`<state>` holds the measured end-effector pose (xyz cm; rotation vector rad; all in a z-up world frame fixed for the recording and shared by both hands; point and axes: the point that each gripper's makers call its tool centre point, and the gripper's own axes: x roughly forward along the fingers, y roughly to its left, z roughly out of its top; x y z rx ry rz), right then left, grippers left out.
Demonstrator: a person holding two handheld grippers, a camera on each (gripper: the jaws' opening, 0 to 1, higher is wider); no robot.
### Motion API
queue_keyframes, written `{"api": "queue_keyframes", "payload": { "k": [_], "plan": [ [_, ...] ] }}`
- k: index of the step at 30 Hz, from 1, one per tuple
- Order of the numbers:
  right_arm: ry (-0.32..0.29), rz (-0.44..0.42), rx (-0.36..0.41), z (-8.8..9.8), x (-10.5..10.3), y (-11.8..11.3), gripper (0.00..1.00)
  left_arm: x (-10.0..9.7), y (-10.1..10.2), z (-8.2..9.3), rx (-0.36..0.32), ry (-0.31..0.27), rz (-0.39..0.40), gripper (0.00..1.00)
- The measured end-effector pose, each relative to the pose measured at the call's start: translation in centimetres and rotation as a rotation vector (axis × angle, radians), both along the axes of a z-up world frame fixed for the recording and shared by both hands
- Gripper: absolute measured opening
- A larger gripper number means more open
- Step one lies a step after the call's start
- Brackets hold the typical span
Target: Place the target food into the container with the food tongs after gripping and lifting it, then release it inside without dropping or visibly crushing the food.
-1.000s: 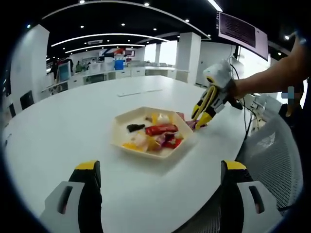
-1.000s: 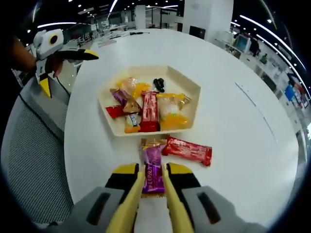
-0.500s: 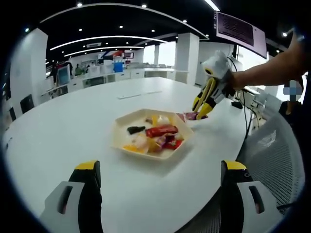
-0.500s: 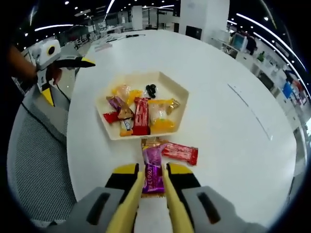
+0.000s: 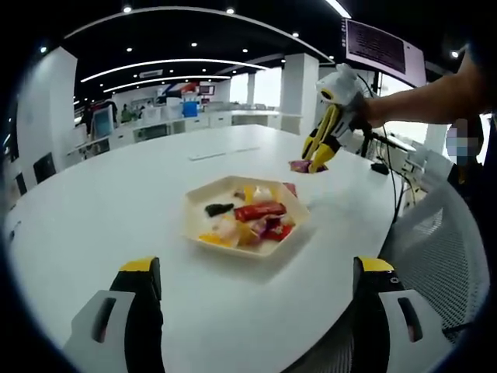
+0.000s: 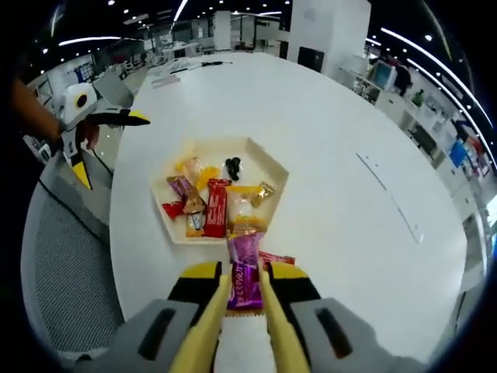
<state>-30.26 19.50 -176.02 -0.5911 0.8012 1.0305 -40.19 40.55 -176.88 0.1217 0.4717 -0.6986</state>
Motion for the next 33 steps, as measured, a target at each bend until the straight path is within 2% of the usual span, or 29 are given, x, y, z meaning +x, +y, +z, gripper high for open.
{"api": "queue_keyframes", "payload": {
  "k": [13,27,33],
  "plan": [
    [-0.015,0.069,-0.025,1.7,1.6,2.6,0.22,0.1,0.0,0.0,-0.006,0.000,0.004,1.00],
    [-0.044,0.214,-0.049,3.7,3.2,8.8,0.22,0.1,0.0,0.3,-0.011,-0.011,0.006,1.00],
    [-0.049,0.251,-0.053,4.5,3.8,10.5,0.22,0.2,0.0,0.4,-0.009,-0.016,0.007,1.00]
  ]
}}
